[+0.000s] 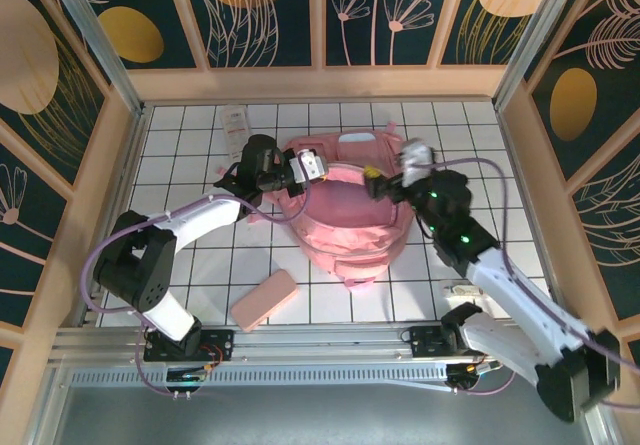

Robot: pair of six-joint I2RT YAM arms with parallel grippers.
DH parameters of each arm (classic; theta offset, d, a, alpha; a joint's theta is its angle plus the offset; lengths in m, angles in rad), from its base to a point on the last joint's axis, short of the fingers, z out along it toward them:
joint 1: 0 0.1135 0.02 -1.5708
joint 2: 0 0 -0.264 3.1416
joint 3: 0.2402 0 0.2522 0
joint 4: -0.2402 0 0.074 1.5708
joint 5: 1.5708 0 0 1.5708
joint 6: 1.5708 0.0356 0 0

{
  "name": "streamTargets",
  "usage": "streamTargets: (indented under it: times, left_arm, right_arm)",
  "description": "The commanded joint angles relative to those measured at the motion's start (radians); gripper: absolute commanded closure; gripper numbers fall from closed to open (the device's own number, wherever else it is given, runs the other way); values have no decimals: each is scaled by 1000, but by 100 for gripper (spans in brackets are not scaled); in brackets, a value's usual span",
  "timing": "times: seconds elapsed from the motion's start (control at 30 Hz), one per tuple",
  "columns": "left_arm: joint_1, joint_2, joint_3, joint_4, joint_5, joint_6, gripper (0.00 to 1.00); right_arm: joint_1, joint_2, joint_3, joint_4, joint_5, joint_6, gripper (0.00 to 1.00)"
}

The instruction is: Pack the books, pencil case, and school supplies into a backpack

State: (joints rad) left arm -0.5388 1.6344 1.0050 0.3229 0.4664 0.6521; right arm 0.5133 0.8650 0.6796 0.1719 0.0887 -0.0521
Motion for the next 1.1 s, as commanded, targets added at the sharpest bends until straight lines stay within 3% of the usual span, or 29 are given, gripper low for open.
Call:
streamTargets:
  times: [0.0,0.1,0.27,0.43,0.57,0.7,0.8,0.93,1.07]
  left_arm:
    - [-3,31,26,113,-62,-225,100]
    - [-2,34,-1,212,-98,-364,100]
    - [-1,63,43,274,2,-545,100]
    - [10,73,19,431,61,-673,100]
    - [10,120,12,468,57,-676,100]
    - [11,131,19,459,75,-658,100]
    - [16,129,45,417,56,-629,100]
    - [46,142,62,412,-2,-597,100]
    - [94,173,89,415,48,-563,100]
  right_arm:
    - [-88,-112,-29,-182,275,636,1]
    - [-186,-56,39,-436,185,757,1]
    - [-272,137,120,-745,135,880,1]
    - [-353,248,128,-745,-61,861,1]
    - [-399,280,143,-749,-12,870,1]
    - [-446,281,138,-726,-53,873,1]
    - [-444,284,143,-727,-125,775,2]
    - [-334,283,225,-741,-285,538,13]
    - [3,304,290,-731,-346,376,14]
